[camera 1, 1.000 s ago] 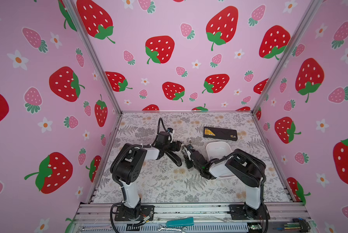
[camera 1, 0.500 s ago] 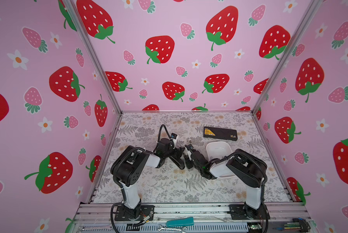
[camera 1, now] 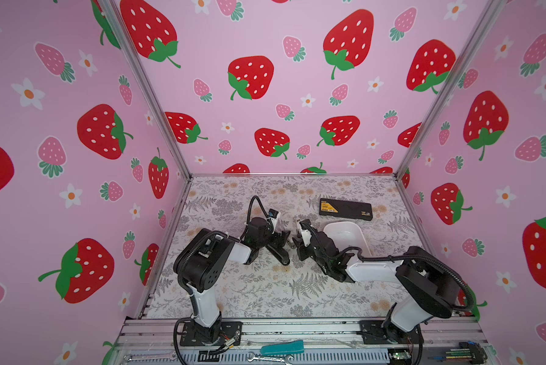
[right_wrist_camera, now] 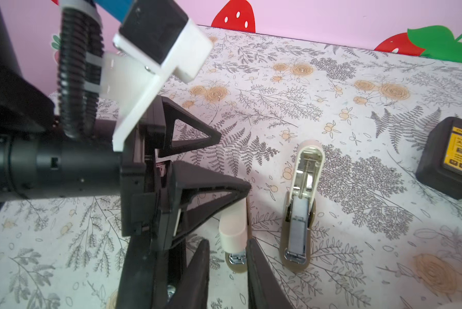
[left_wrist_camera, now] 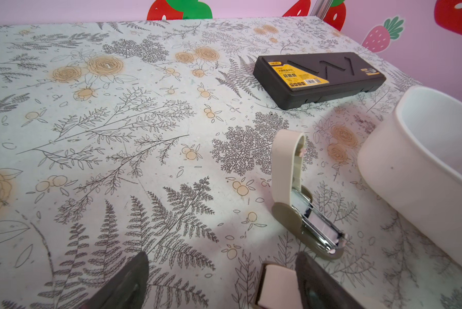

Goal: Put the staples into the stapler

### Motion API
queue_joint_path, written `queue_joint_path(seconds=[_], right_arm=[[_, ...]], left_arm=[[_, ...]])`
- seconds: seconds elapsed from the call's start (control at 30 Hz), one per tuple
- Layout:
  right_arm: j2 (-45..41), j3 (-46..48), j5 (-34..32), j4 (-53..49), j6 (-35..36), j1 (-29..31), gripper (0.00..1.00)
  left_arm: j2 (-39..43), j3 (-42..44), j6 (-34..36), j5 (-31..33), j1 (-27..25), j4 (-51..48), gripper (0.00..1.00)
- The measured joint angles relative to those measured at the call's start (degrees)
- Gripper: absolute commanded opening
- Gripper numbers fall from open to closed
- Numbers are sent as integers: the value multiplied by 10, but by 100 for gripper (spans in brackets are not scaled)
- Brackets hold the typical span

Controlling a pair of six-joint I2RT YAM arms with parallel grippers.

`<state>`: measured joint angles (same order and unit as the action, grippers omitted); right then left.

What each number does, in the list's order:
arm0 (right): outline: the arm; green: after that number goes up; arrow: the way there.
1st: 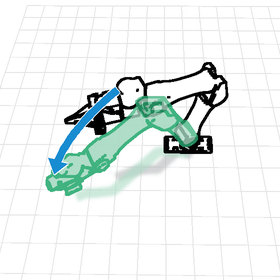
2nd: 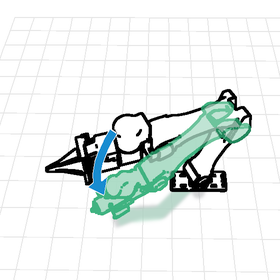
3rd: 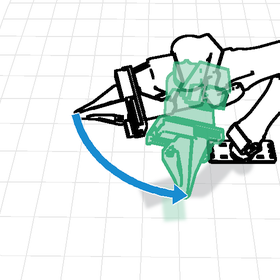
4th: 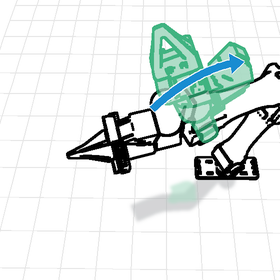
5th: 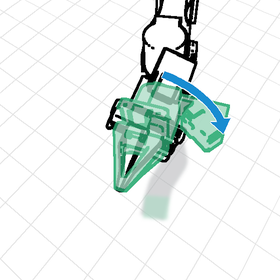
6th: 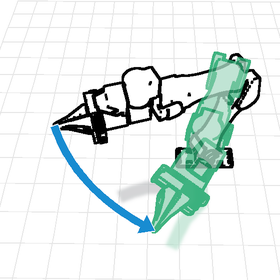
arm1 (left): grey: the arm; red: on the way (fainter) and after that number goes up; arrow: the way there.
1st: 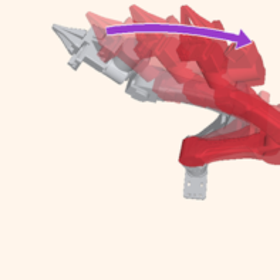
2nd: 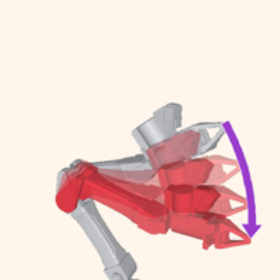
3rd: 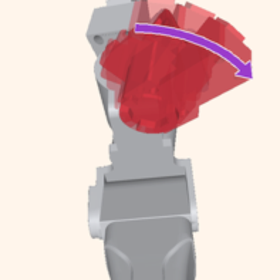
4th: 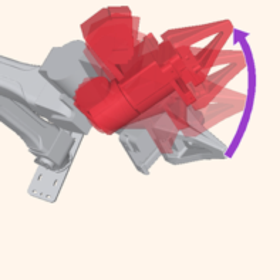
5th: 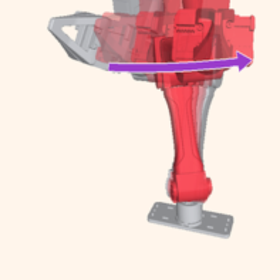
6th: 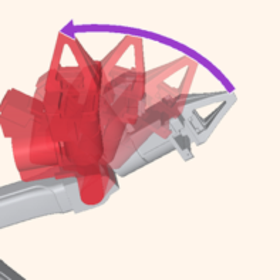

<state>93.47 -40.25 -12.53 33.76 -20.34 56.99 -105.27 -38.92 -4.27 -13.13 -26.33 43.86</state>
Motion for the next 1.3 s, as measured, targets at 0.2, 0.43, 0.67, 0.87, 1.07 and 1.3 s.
queue_joint_path(seconds=[0.2, 0.43, 0.67, 0.87, 1.07, 1.3], right_arm=[[78, -76, -14, -26, -6, -3, 19], [116, -71, -14, -34, -7, -7, 13], [121, -27, -9, 42, -12, -6, 13], [170, 2, -12, 169, -13, -8, 13], [176, 12, -14, 203, -13, -8, 13], [104, -13, -26, 56, -16, -7, 32]], left_arm=[[0, 0, 0, 1, 2, -1, 87], [0, 0, 0, 0, 0, -1, 87], [0, 0, 0, -3, 0, -1, 87], [-12, 1, -5, -11, 0, 20, 87], [-19, 1, -12, -10, 0, 38, 88], [15, -4, -29, -5, 6, -19, 90]])
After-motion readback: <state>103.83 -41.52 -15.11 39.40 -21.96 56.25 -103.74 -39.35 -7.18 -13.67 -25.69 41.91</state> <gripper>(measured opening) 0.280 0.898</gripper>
